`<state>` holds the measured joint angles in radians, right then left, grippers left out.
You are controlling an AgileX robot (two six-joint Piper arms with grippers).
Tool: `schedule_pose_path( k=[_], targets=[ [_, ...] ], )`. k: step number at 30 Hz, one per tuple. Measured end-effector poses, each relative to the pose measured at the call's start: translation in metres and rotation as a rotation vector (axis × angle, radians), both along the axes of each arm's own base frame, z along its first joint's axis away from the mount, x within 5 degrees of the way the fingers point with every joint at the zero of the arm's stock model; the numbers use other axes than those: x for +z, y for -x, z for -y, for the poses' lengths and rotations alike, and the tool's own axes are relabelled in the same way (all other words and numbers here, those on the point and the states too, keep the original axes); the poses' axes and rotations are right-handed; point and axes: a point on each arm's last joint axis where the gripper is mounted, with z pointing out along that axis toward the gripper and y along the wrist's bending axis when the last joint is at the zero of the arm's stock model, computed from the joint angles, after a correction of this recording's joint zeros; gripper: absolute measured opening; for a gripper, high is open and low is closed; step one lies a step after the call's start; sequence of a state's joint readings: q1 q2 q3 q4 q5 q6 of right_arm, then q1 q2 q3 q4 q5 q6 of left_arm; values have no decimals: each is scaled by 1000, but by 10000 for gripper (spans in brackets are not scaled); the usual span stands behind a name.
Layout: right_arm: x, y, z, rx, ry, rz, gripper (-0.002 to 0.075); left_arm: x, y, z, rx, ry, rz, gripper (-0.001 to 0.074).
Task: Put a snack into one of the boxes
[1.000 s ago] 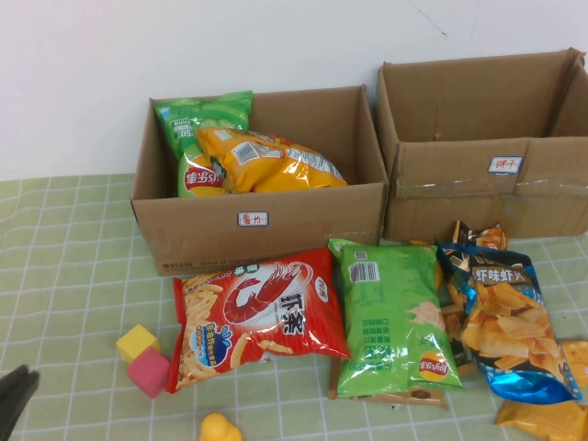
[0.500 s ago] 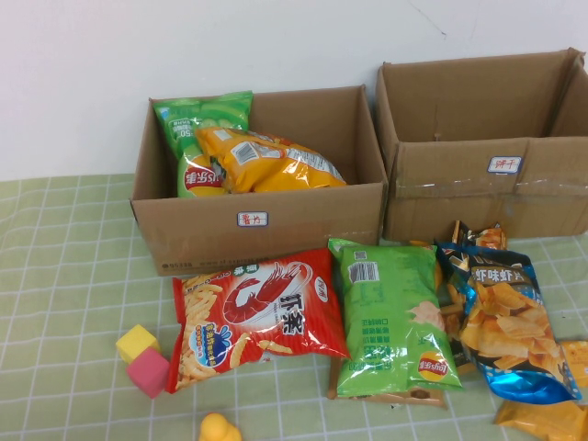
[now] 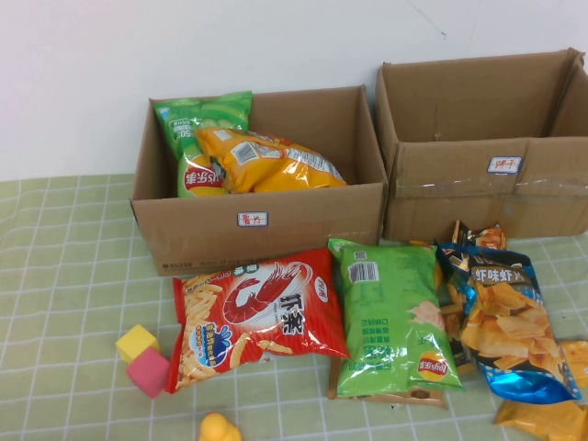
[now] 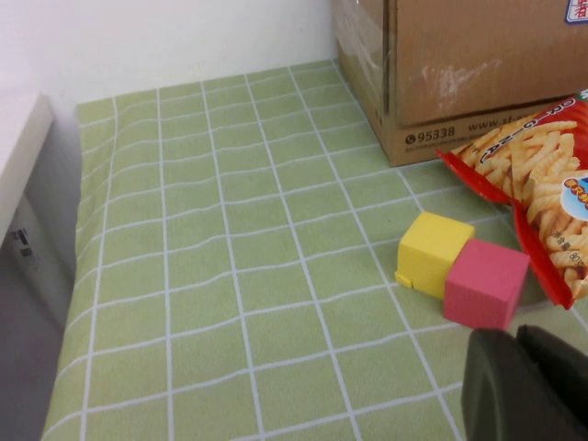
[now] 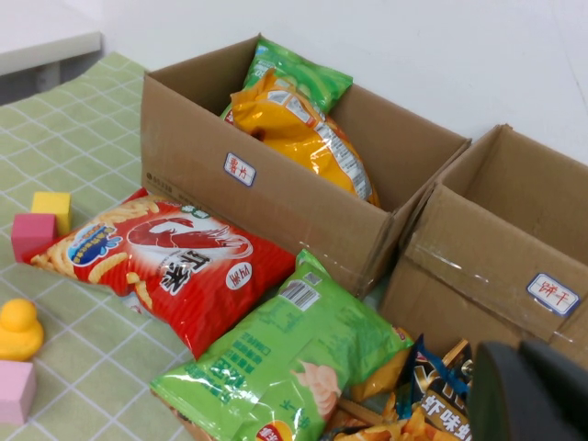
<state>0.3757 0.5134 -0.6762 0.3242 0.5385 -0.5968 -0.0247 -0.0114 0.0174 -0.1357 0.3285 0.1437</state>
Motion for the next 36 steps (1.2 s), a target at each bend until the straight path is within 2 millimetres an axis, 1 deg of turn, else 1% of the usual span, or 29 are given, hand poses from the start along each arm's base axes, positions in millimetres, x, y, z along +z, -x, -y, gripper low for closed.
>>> schedule_pose_path(
  k=[7,13,32,36],
  targets=[
    [0,0,0,0,1,-1,-2,0,0,0,-1,-3,-2,-1],
    [0,0,0,0,1,-1,-2,0,0,0,-16,-52,0,-1],
    [0,0,0,0,-2,-3,-2,0,0,0,-18,-60,1,-1],
    [1,3,1,0,-7,10,-2,0,0,0,-18,-60,1,-1]
  ],
)
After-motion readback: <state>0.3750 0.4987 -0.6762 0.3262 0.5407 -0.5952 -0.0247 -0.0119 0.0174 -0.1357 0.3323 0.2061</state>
